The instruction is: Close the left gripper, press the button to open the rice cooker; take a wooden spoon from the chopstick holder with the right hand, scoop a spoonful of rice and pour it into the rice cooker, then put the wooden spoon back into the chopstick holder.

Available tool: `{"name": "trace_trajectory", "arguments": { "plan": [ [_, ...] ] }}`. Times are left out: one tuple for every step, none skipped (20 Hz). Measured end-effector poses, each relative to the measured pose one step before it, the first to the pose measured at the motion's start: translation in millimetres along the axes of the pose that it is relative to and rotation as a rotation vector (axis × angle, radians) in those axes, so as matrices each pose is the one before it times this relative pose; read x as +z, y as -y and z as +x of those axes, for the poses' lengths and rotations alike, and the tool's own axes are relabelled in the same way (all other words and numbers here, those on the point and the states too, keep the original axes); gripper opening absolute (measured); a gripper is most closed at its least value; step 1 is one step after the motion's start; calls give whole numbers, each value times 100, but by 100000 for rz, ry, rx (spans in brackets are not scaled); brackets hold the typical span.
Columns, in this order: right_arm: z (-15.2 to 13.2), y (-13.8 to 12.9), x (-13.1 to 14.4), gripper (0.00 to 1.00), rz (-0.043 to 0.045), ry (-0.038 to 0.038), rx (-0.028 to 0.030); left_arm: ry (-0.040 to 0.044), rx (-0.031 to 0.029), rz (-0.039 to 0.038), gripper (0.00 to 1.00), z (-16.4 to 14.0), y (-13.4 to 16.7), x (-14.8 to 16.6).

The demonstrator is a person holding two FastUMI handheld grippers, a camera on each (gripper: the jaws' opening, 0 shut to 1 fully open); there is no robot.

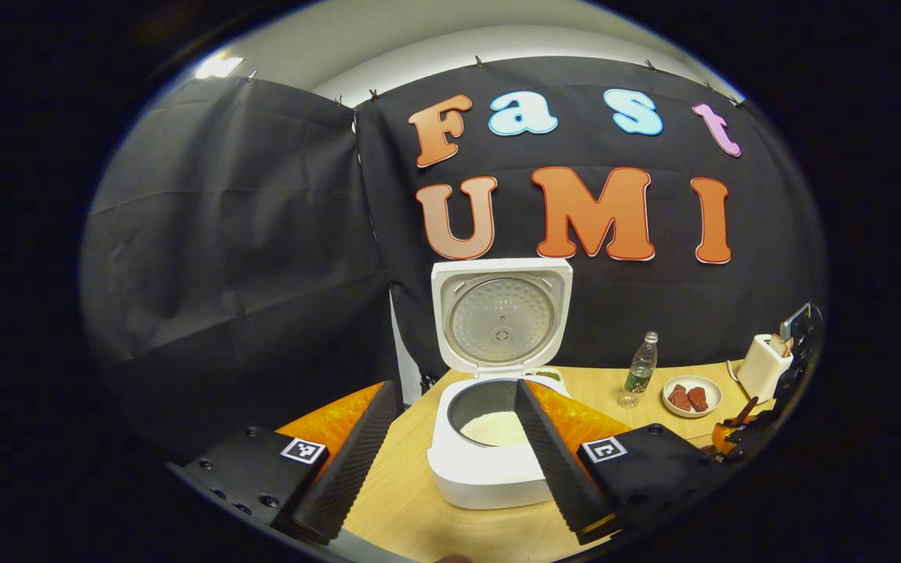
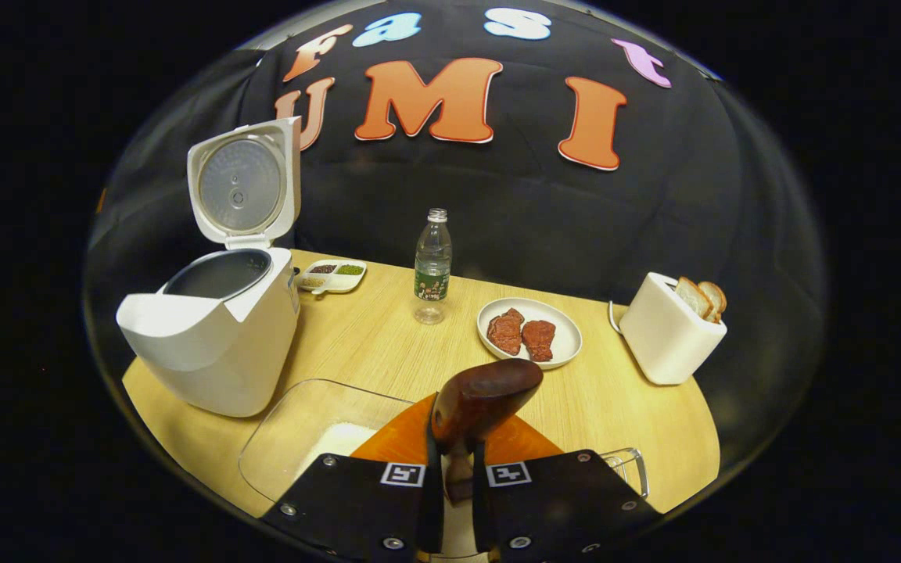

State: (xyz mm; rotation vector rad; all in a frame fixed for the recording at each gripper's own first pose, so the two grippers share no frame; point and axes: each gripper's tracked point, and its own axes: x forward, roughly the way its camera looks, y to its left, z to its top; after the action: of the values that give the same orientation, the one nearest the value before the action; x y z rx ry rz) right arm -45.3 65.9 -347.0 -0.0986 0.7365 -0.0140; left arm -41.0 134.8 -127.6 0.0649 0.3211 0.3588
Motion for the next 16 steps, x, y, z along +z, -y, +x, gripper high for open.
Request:
{"name": "trace_trajectory", "arguments": {
  "plan": [
    [96, -288, -587, 14, -1613, 448, -1599, -232, -94, 66, 100, 87, 43, -31],
    [100, -361, -235, 14, -1854, 1142, -1186, -330, -262, 543, 100, -57, 90, -26],
    [162, -359, -43, 14, -2518, 1826, -871, -169, -14, 922, 100, 62, 5, 46],
    [17, -682, -188, 13, -2525, 125, 381, -612, -218, 1115, 100, 161, -35, -254],
    [-229, -892, -498, 13, -1709, -762, 803, -1343, 666, 1007, 100, 67, -72, -223],
    [-149, -756, -234, 13, -832, -60, 381, -898, 447, 216, 100, 13, -287, -294],
    [-307, -467, 88, 17, -706, 1424, -188, -355, 27, -364, 100, 153, -77, -102],
    [94, -292, -321, 13, -620, -407, -112, -338, 174, -210, 100, 36, -147, -70],
    [-373, -561, -138, 13, 1299, -195, 1115, -235, 175, 133, 100, -31, -142, -6],
    [-269, -343, 11, 13, 1505, -355, -411, -141, 379, 374, 100, 5, -399, -49],
    [58, -566, 383, 13, 2355, 182, 1728, -40, 183, 370, 100, 90, -241, 50],
    [-15, -574, 212, 13, 3933, -229, 1996, 29, 229, 186, 100, 8, -185, -167],
    [3, -573, 142, 13, 6036, -1456, 2152, -157, -8, -107, 100, 58, -159, -64],
    [84, -297, 68, 13, 6385, -1724, 1725, -251, -51, -229, 100, 93, -60, -73],
    [218, -398, 7, 13, 6189, -2263, 1605, -317, -104, -172, 100, 66, -140, -131],
    [48, -214, 10, 13, 5365, -2039, 1044, -242, -233, 6, 100, -47, -96, -86]
  ]
}}
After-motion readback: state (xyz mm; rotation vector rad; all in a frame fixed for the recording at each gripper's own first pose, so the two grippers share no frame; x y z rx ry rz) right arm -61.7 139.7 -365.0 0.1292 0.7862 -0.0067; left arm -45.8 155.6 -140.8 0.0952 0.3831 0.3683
